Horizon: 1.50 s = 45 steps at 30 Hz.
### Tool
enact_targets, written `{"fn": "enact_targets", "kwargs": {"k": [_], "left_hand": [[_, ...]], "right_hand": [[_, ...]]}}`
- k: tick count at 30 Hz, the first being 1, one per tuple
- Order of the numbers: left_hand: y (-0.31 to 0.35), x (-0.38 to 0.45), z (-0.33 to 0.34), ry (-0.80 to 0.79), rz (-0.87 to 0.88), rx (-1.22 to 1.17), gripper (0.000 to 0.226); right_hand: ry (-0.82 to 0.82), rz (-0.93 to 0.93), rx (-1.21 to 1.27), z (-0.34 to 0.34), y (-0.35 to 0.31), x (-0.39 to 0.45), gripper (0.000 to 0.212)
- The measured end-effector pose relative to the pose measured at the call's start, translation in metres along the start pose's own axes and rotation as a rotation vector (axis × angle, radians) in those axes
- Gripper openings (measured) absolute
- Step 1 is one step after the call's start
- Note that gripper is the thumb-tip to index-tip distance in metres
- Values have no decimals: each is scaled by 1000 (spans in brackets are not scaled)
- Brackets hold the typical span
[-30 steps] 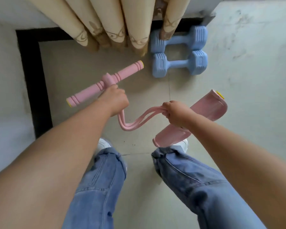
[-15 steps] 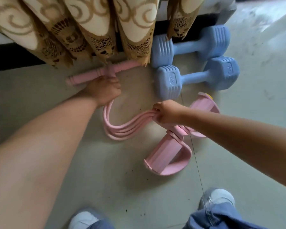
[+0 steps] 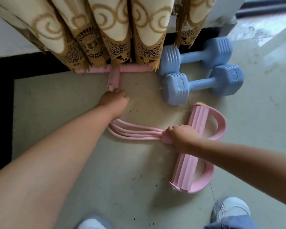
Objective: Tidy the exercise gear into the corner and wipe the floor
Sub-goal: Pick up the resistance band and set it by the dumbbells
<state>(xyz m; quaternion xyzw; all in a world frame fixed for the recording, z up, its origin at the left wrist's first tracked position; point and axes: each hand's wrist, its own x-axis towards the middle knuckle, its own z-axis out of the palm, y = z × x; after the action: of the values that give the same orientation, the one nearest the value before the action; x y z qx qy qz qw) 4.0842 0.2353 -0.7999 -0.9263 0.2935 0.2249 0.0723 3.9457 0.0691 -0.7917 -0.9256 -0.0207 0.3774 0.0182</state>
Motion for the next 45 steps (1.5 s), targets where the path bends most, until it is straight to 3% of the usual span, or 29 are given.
{"fn": "enact_targets", "kwargs": {"k": [3, 8, 11, 15, 20, 30, 36, 45], "left_hand": [[1, -9, 3, -1, -141, -1, 36], [-13, -19, 12, -50, -490, -300, 39], [-20, -18, 16, -11, -483, -457, 36], [-26, -17, 13, 17, -458, -564, 38], [-32, -26, 16, 3, -366, -594, 37], [-19, -40, 19, -82, -219, -175, 46], [-4, -44, 20, -102, -253, -74, 46], [-5, -43, 6, -48, -257, -50, 46]], "right_hand": [[47, 63, 113, -8, -8, 4, 30], [245, 218, 535, -35, -25, 18, 29], [332, 264, 754, -54, -41, 32, 26], [391, 309, 841, -70, -50, 57, 26], [377, 362, 746, -70, -47, 83, 30], [258, 301, 552, -63, -39, 86, 47], [191, 227, 475, -63, -34, 78, 64], [212, 116, 332, -73, -24, 62, 44]]}}
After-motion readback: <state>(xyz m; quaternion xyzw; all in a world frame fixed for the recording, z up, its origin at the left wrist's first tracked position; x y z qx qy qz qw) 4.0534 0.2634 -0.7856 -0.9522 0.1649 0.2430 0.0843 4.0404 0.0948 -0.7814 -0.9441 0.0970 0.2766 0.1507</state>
